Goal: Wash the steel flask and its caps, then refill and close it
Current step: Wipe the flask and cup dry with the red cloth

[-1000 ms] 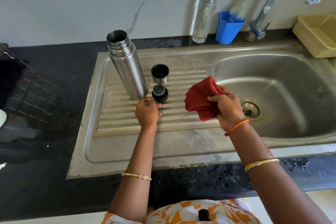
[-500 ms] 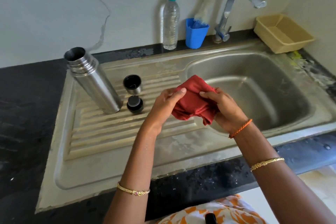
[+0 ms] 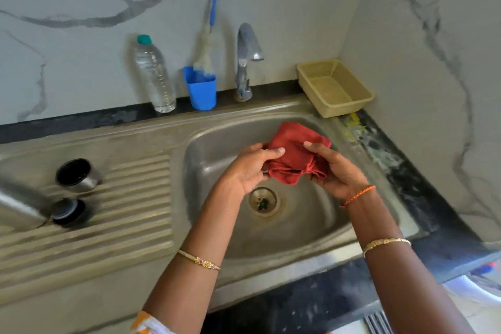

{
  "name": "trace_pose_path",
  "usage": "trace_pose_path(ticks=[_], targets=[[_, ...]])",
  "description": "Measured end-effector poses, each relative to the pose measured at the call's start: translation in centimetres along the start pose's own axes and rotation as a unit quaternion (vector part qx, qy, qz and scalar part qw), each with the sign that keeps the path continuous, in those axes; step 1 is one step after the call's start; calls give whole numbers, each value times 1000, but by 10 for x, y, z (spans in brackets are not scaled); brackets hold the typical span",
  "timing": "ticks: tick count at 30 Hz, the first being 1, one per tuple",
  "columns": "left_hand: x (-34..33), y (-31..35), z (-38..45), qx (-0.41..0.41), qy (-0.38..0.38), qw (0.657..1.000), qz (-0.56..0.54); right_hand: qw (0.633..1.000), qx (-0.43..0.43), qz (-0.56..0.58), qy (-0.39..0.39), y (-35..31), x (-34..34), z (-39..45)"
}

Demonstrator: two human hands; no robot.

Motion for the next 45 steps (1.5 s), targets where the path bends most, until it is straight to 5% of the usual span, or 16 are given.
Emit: trace_pose_path(ticks=[8,18,25,27,30,36,39,42,45], targets=[[-84,28,99,21,25,999,2,1000,12,-21,9,-103,76,67],[-92,77,219,-19,147,972,181,973,56,31,220,-193,98,210],[-93,67,256,-15,116,989,88,950,79,29,299,-190,73,256],[-88,60,259,-1,110,992,58,938,92,-23,332,-187,77,259],[-87,50,259,9,107,994,23,885,107,-262,370,-190,83,253],[-86,50,255,1,121,993,-11,741,55,-590,316,-211,93,250],[-86,52,252,-12,125,992,-16,671,134,-641,348,-217,85,241],[-86,56,250,-33,130,991,-12,678,249,-644,252,-211,68,251],[-87,57,247,-36,136,990,-16,722,159,-660,133,-189,76,270]])
Point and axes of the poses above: each hand's wrist, its own z-axis towards the middle knuckle, its own x-axis out of the back of the hand, y = z × x, the point moved 6 cm from there along z, towards the middle knuckle, and after that the axes turned 3 degrees about -x, right-handed, at the moved point
